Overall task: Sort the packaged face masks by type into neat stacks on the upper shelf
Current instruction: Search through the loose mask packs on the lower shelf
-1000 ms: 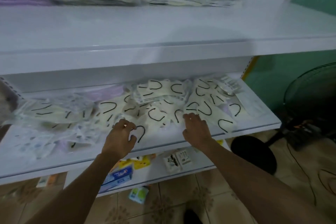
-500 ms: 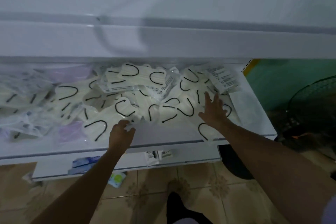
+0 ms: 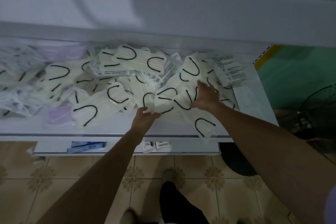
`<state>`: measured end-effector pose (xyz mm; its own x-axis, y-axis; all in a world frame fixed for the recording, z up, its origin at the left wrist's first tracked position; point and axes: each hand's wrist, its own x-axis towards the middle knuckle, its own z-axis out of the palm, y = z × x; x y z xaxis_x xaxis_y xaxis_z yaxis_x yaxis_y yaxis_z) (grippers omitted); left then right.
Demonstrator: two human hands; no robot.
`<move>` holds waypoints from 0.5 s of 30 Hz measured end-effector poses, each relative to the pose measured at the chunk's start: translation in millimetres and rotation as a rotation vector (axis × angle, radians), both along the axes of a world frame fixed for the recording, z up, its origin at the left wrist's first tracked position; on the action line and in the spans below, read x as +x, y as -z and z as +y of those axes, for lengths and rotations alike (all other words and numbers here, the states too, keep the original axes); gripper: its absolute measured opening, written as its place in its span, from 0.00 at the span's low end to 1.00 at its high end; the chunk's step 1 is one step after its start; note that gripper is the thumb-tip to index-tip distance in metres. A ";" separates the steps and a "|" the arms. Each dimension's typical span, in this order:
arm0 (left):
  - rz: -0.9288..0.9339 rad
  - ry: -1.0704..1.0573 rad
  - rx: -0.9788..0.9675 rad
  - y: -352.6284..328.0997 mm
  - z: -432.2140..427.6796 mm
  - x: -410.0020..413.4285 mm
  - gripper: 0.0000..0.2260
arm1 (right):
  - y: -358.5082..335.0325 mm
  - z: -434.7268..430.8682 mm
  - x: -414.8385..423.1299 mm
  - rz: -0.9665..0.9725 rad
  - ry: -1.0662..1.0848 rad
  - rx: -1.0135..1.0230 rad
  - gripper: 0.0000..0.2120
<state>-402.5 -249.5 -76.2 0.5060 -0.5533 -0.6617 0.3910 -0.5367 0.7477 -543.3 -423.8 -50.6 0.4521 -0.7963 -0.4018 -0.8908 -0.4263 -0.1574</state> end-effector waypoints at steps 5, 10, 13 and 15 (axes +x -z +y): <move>0.194 -0.189 -0.070 2.1 -4.3 -15.5 0.25 | 14.7 33.6 3.9 -0.101 -0.118 -0.009 0.36; 0.166 -0.212 0.020 1.2 -18.8 -16.7 0.23 | 9.3 56.6 14.8 -0.338 -0.175 0.122 0.29; 0.153 -0.227 0.049 -0.4 -23.7 -15.8 0.23 | 9.4 42.7 8.0 -0.274 -0.086 -0.041 0.32; 0.148 -0.208 0.055 -2.3 -25.6 -16.4 0.16 | 15.2 32.8 -3.9 -0.191 -0.018 0.028 0.34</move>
<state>-418.9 -275.2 -73.9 0.5003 -0.4087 -0.7633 0.6004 -0.4713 0.6460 -547.2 -390.9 -65.8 0.5362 -0.7774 -0.3289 -0.8359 -0.4347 -0.3352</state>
